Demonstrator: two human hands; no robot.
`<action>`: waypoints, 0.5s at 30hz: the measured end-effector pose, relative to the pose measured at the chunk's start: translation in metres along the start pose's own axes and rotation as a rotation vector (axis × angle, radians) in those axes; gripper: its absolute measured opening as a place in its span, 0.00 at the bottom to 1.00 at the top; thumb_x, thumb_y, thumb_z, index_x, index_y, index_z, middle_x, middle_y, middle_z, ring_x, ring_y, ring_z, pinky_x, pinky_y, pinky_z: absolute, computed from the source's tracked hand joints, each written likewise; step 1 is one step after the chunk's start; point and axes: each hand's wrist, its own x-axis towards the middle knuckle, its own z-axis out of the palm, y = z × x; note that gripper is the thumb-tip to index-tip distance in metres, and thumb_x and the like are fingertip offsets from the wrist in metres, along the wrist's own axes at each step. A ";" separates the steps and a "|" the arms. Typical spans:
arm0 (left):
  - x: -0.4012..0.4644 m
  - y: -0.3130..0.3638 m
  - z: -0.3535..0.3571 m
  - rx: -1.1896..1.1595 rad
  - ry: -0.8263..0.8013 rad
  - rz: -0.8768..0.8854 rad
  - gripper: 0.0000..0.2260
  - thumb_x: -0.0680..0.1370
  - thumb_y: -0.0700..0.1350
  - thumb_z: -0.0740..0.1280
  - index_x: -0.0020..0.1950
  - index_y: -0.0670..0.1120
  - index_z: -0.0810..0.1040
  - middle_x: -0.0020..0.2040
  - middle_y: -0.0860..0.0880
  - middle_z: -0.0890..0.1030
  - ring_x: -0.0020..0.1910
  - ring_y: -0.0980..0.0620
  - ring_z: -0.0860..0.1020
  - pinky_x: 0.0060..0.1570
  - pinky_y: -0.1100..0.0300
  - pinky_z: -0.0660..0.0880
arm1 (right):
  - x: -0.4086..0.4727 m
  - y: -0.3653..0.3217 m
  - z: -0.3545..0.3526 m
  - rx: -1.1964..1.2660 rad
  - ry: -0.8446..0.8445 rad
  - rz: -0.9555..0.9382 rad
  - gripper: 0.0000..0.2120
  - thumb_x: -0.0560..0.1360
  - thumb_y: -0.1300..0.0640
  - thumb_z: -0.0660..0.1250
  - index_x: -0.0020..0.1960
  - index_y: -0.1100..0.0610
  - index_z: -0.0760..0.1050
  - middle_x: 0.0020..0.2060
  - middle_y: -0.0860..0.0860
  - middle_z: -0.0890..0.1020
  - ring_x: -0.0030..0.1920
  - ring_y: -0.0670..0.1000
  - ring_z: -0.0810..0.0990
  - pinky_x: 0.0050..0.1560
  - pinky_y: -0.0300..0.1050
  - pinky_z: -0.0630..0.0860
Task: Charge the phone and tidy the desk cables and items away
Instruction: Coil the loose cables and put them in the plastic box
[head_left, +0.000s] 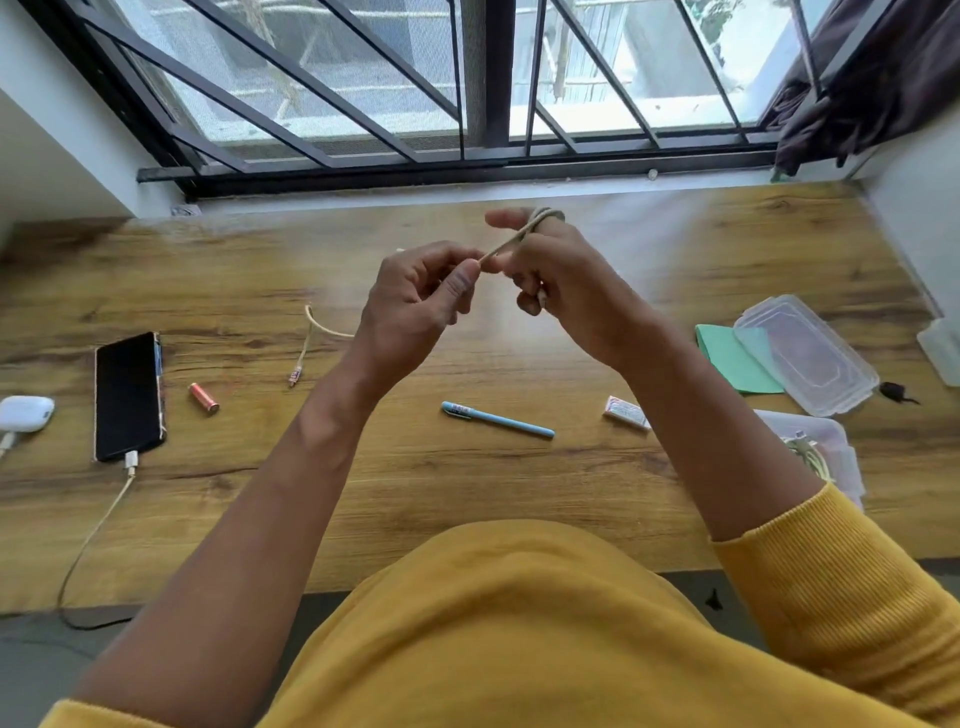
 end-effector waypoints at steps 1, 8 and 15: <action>-0.001 -0.002 0.001 -0.010 -0.002 -0.004 0.09 0.85 0.46 0.66 0.57 0.48 0.86 0.37 0.44 0.78 0.37 0.51 0.75 0.39 0.51 0.73 | 0.000 0.000 -0.001 0.078 0.027 -0.021 0.27 0.73 0.55 0.67 0.71 0.58 0.72 0.42 0.51 0.72 0.39 0.45 0.70 0.38 0.42 0.69; -0.012 -0.009 0.016 -0.030 -0.062 -0.053 0.10 0.87 0.47 0.64 0.55 0.50 0.85 0.36 0.50 0.74 0.37 0.50 0.71 0.40 0.52 0.72 | -0.001 -0.008 -0.004 0.245 0.062 -0.169 0.07 0.84 0.58 0.59 0.53 0.59 0.74 0.46 0.53 0.76 0.44 0.49 0.75 0.40 0.44 0.70; 0.000 -0.010 0.007 0.048 -0.035 0.000 0.09 0.85 0.57 0.64 0.49 0.59 0.82 0.42 0.34 0.77 0.42 0.33 0.74 0.42 0.36 0.76 | -0.010 -0.018 0.001 0.407 -0.344 -0.147 0.11 0.84 0.58 0.51 0.45 0.56 0.68 0.37 0.55 0.74 0.40 0.56 0.72 0.29 0.42 0.62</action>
